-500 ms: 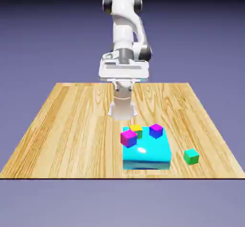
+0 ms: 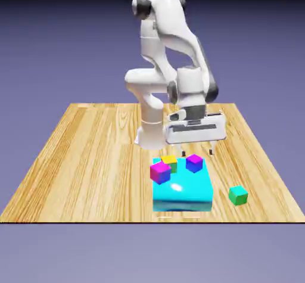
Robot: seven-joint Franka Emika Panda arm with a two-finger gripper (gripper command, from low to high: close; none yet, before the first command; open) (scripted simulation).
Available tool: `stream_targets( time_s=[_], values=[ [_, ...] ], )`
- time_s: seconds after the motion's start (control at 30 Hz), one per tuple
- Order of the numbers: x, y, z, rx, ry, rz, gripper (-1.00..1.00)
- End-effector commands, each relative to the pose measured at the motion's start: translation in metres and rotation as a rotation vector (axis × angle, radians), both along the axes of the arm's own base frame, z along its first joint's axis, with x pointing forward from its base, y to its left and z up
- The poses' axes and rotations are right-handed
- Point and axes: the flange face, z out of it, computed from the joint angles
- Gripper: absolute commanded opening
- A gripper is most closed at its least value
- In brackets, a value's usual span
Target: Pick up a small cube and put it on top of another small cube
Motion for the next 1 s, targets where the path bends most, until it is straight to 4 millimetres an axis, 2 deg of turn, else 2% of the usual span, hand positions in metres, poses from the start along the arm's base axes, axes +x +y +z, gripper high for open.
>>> stream_targets(
  time_s=[0.0,0.17,0.3,0.43,0.53,0.57,0.67,0.7,0.73,0.87,0.9,0.93,0.97],
  values=[
    [0.001,0.007,-0.010,0.020,0.037,-0.032,0.00],
    [-0.006,0.060,-0.057,0.118,0.231,-0.171,0.00],
    [-0.019,0.103,-0.087,0.191,0.398,-0.288,0.00],
    [-0.035,0.146,-0.108,0.258,0.577,-0.411,0.00],
    [-0.048,0.178,-0.116,0.302,0.718,-0.506,0.00],
    [-0.037,0.166,-0.118,0.311,0.722,-0.571,0.00],
    [0.006,0.103,-0.124,0.338,0.691,-0.796,0.00],
    [0.013,0.092,-0.125,0.343,0.685,-0.836,0.00],
    [0.013,0.092,-0.125,0.343,0.685,-0.836,0.00],
    [0.007,0.111,-0.181,0.345,0.686,-0.836,0.00],
    [0.005,0.113,-0.189,0.343,0.685,-0.836,0.00],
    [0.005,0.113,-0.189,0.343,0.685,-0.836,-1.00],
    [0.005,0.113,-0.189,0.343,0.685,-0.836,-1.00]
  ],
)
